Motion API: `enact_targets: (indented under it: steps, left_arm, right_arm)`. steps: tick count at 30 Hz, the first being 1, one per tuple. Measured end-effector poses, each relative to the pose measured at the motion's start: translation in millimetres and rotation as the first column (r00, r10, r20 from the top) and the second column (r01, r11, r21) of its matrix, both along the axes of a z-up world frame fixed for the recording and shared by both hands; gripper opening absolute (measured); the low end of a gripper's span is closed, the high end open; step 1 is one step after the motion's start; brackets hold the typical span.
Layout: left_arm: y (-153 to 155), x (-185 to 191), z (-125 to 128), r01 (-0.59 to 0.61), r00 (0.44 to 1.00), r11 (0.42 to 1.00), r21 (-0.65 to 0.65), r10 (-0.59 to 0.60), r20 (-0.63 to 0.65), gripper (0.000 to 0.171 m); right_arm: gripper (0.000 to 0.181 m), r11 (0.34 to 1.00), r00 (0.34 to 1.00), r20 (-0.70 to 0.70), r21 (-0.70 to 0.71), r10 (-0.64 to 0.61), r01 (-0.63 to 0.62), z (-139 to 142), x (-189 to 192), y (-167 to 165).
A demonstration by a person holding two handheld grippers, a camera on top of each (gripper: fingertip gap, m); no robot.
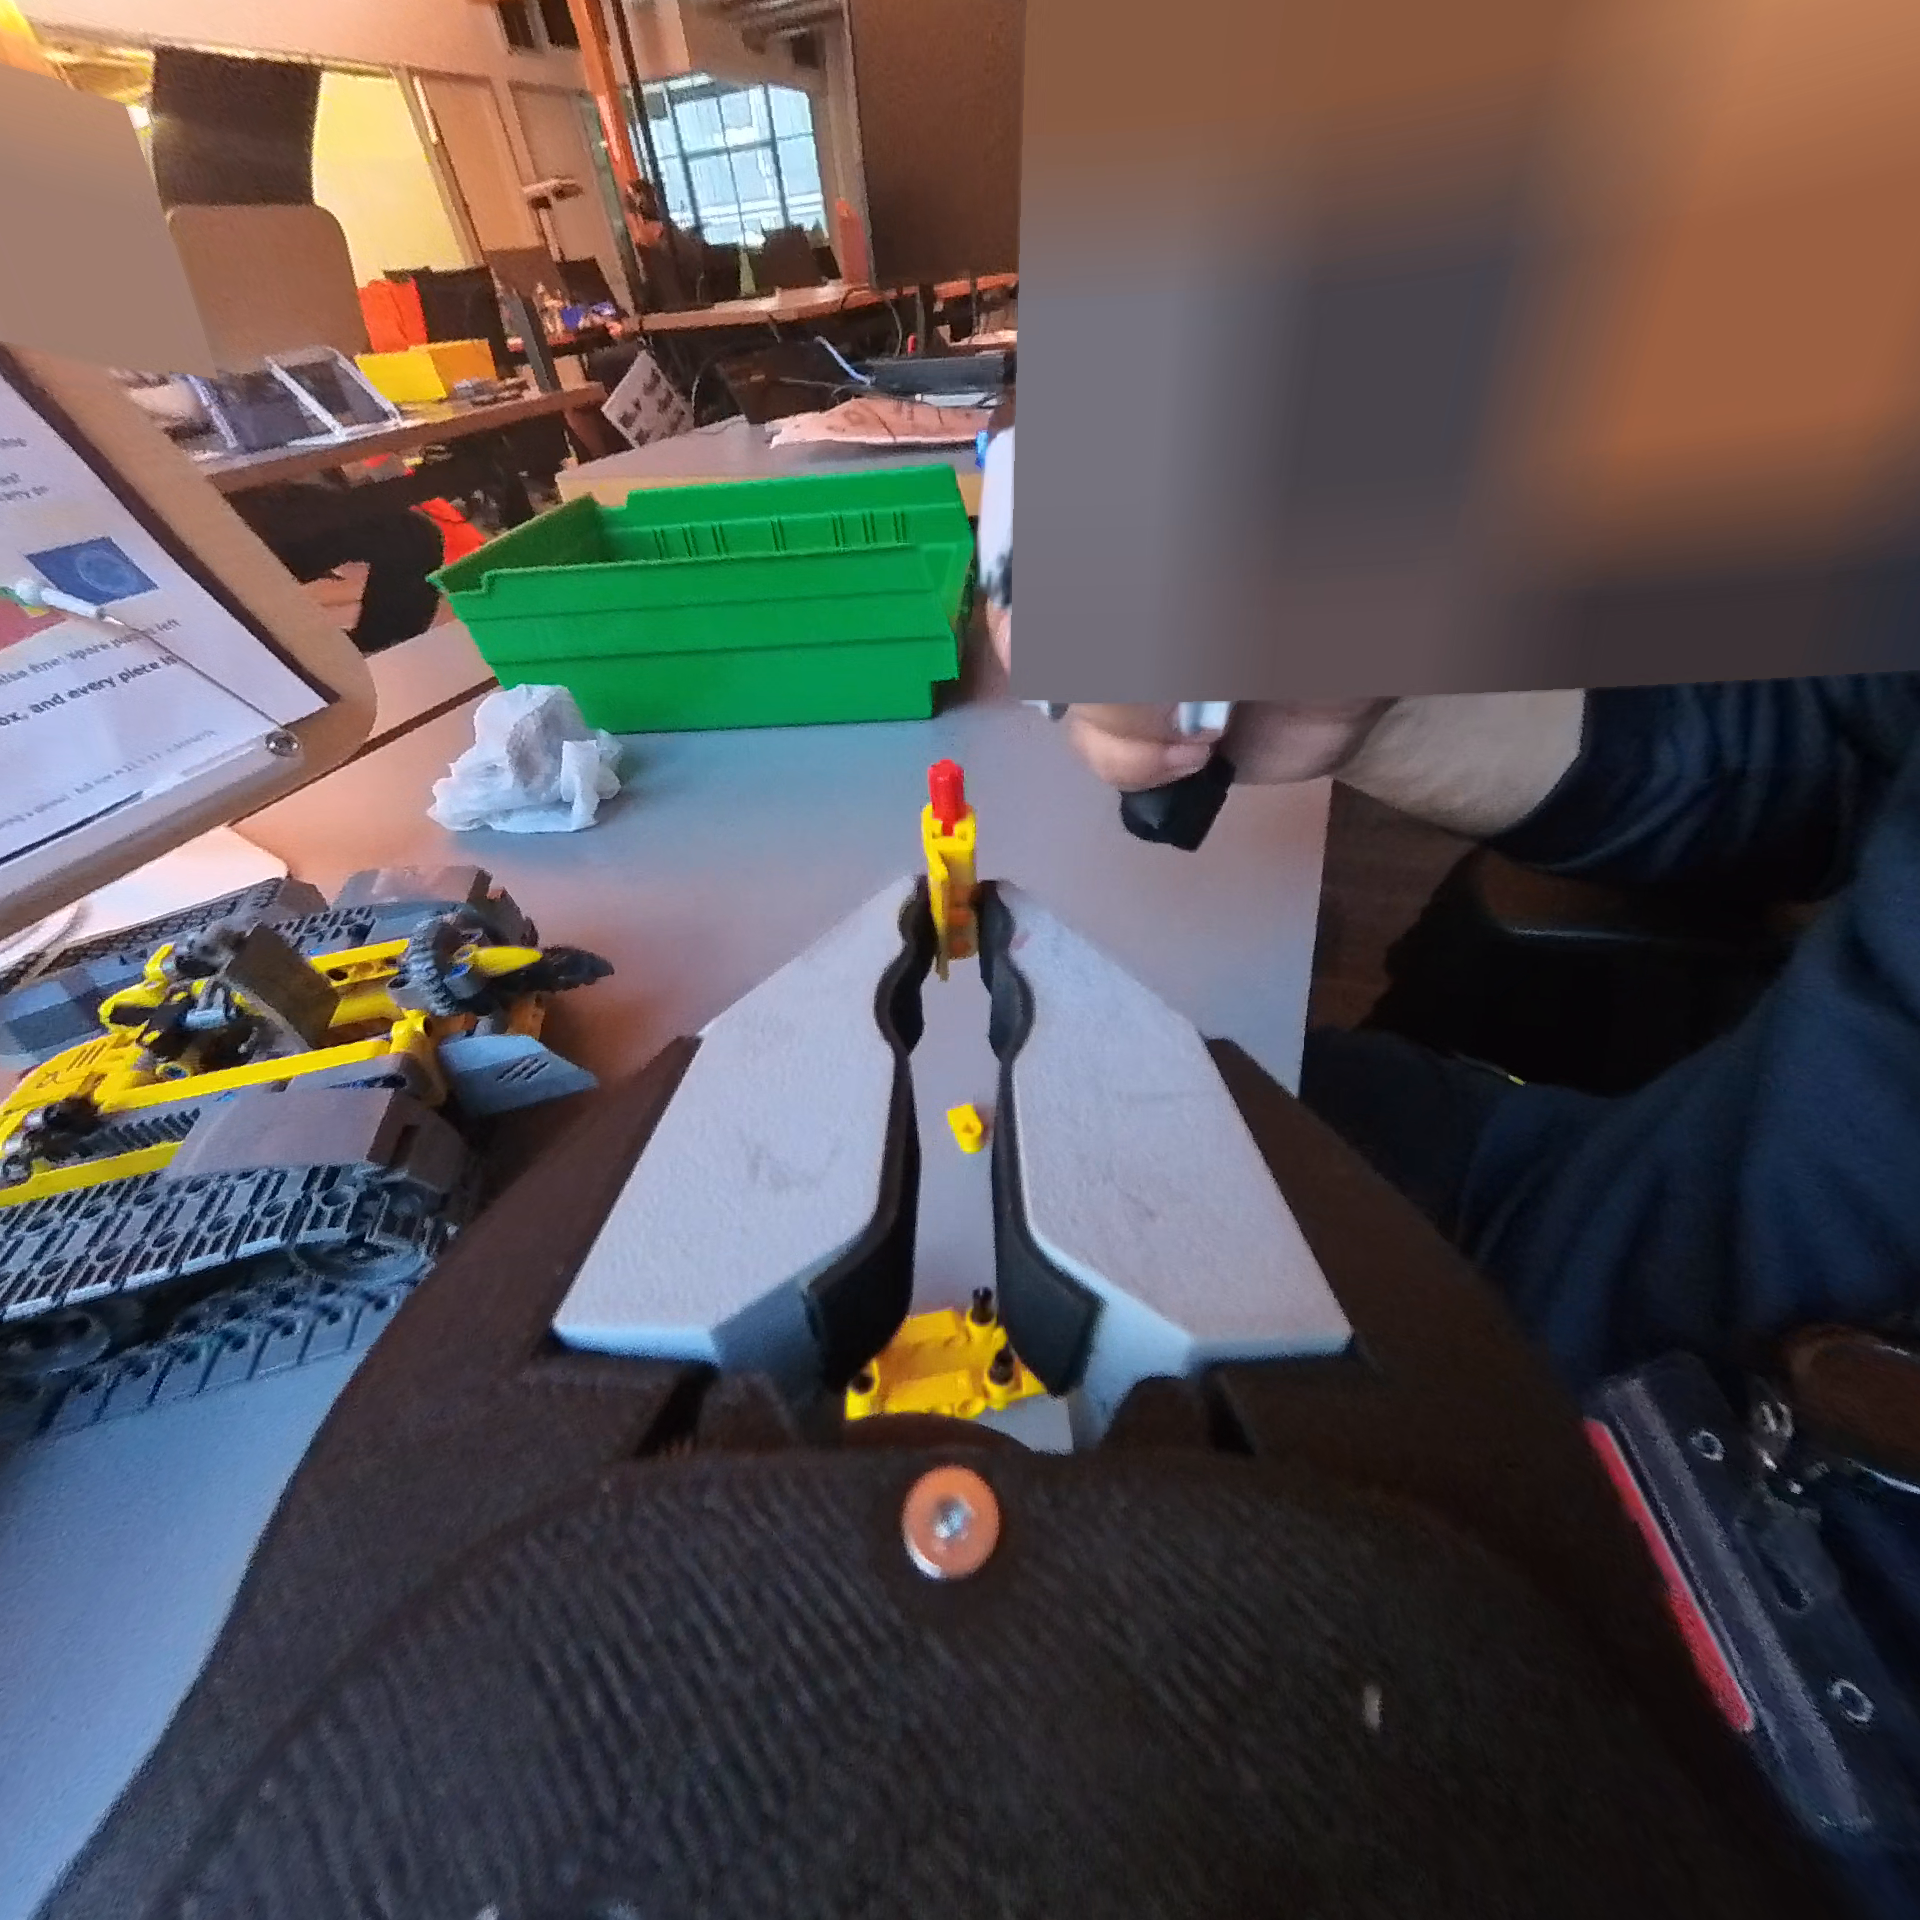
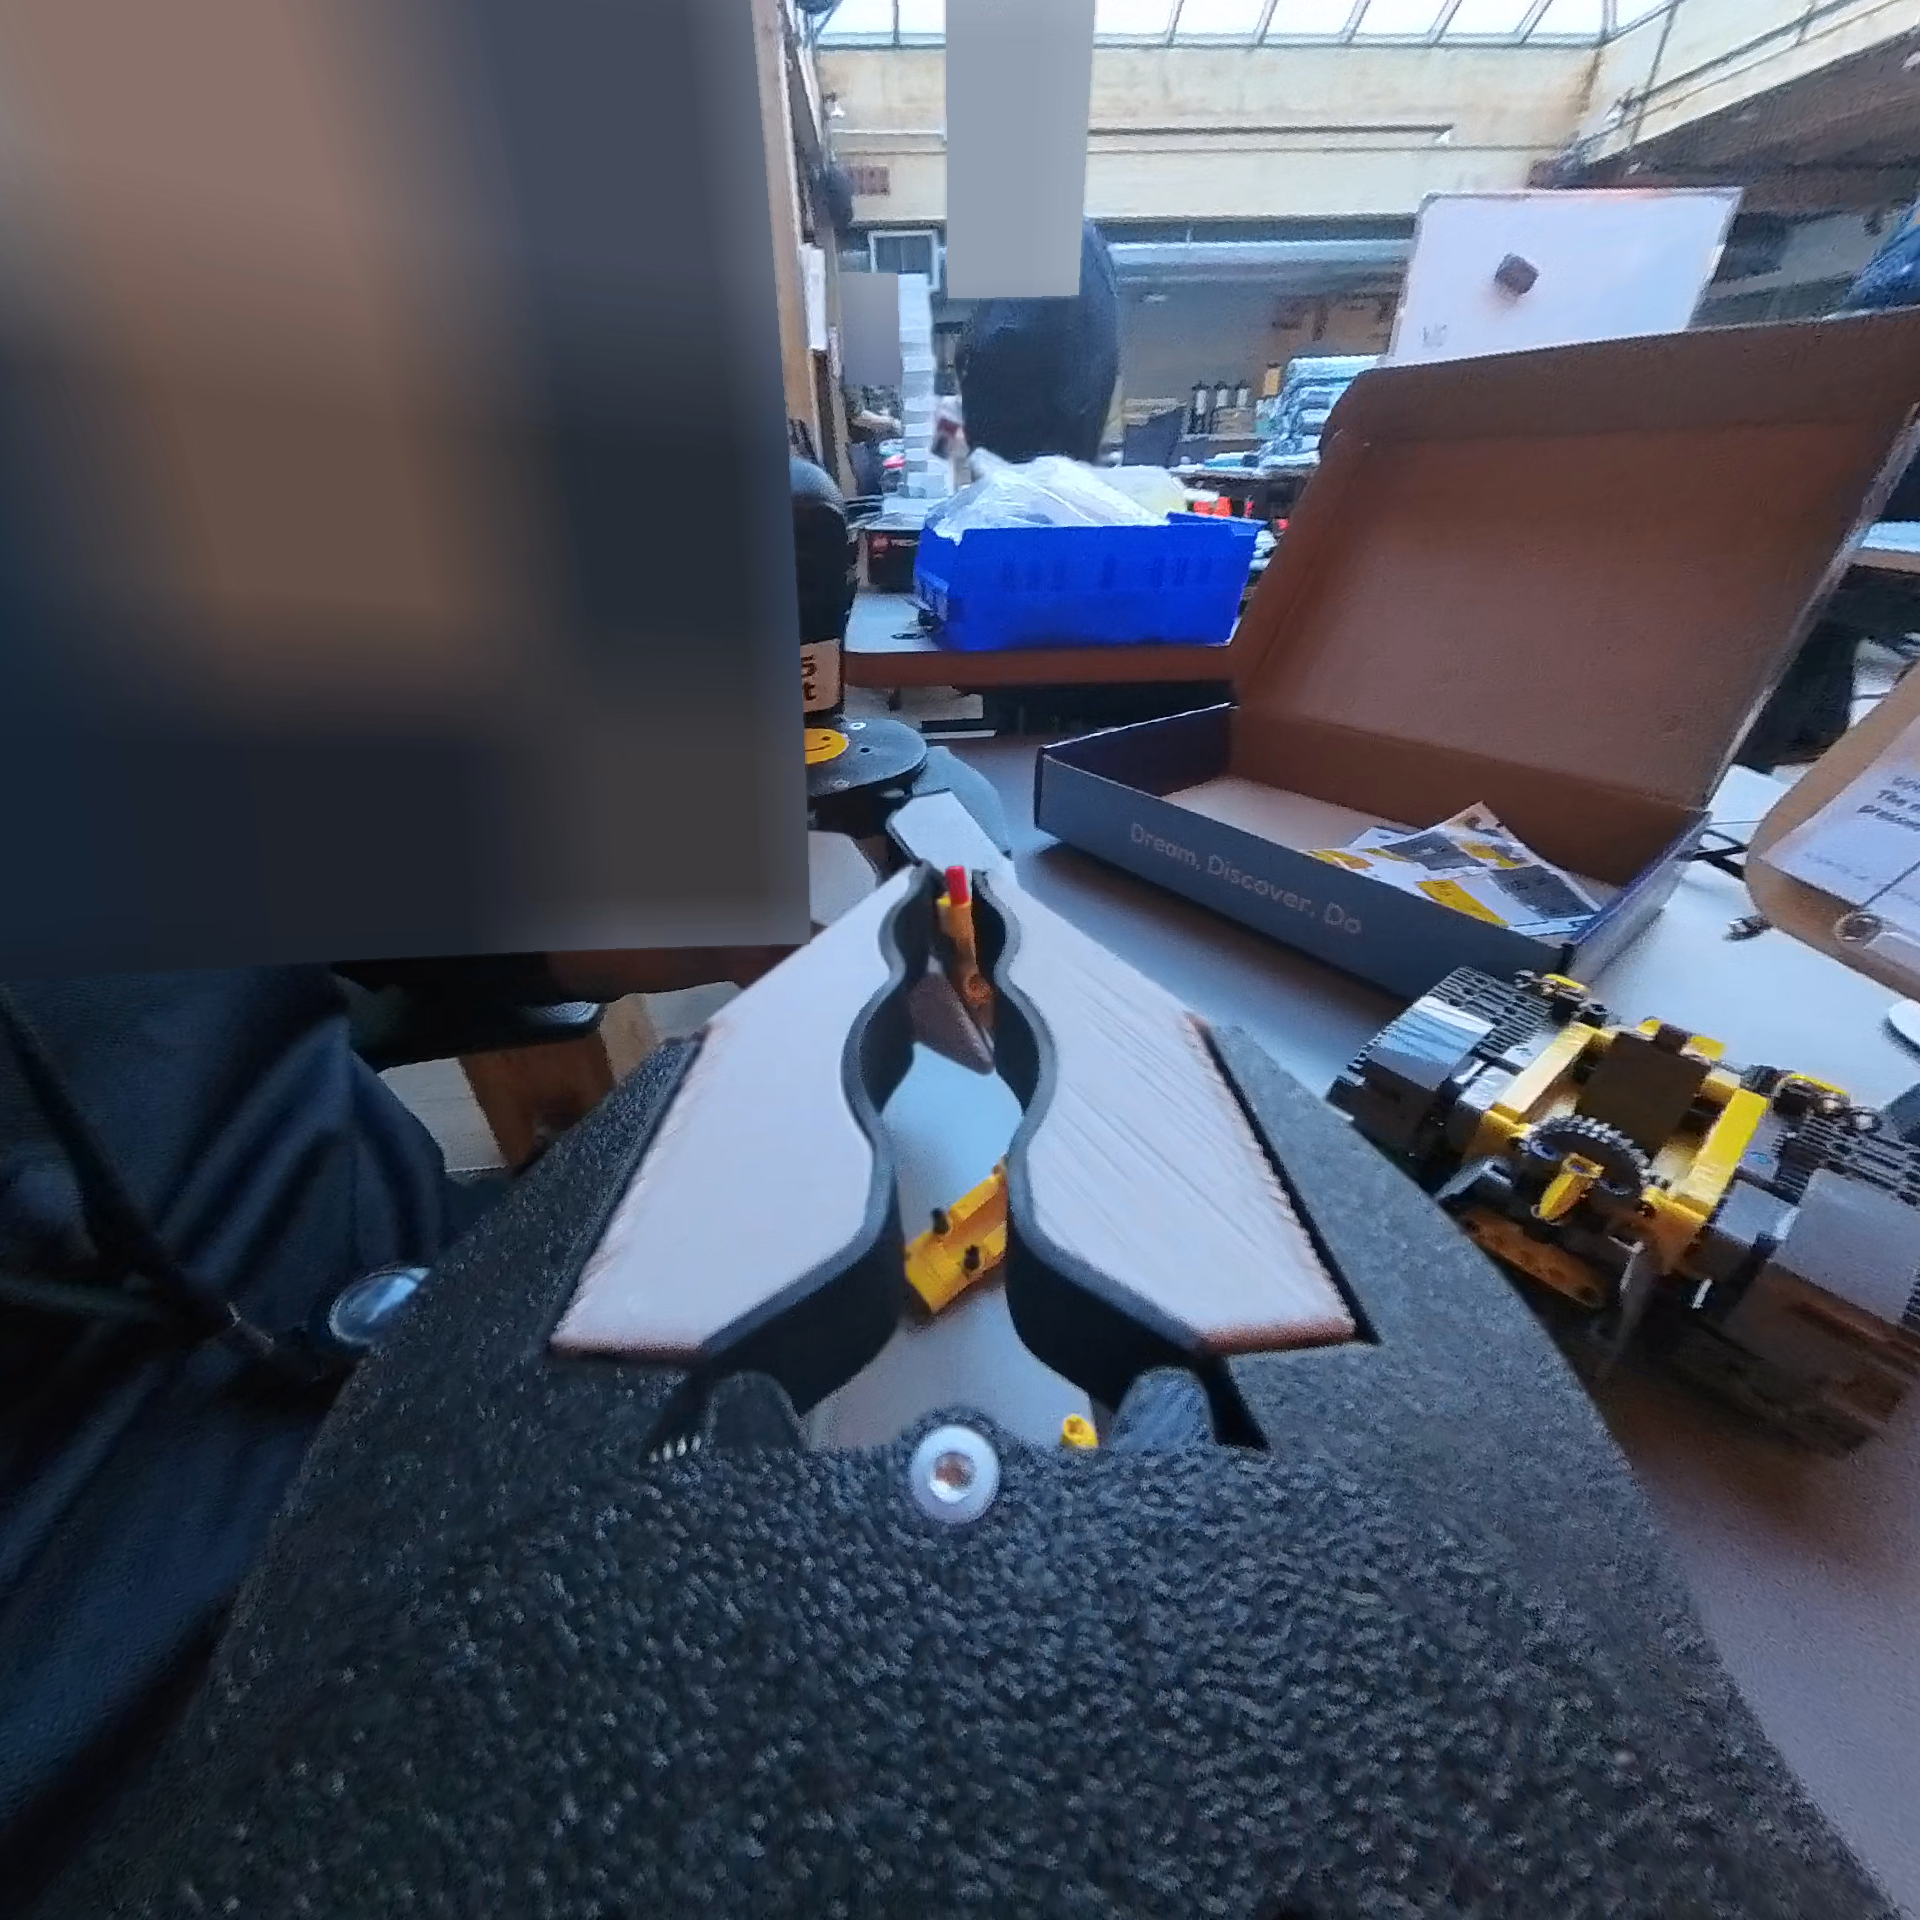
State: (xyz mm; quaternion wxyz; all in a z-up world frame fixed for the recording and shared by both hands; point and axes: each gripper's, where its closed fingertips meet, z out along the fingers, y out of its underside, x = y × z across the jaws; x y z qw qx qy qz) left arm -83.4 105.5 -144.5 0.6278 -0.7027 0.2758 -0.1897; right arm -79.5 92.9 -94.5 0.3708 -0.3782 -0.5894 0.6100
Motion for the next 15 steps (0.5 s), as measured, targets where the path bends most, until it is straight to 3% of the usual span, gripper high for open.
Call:
enact_targets:
  steps: [7, 15]
  left_arm:
    - [0.8, 24.0, -6.4, 0.065, 0.993, 0.998, -0.022, -0.067, -0.094, 0.005]
    - [3.6, 39.2, -8.5, 0.121, 0.991, 0.988, -0.095, -0.126, -0.048, 0.006]
  right_arm:
    - [0.008, 0.995, 0.996, 0.071, 0.092, -0.046, 0.039, -21.2, -4.6, -12.2]
    - [0.001, 0.987, 0.989, 0.083, 0.111, -0.123, 0.113, -23.2, 5.6, -1.8]
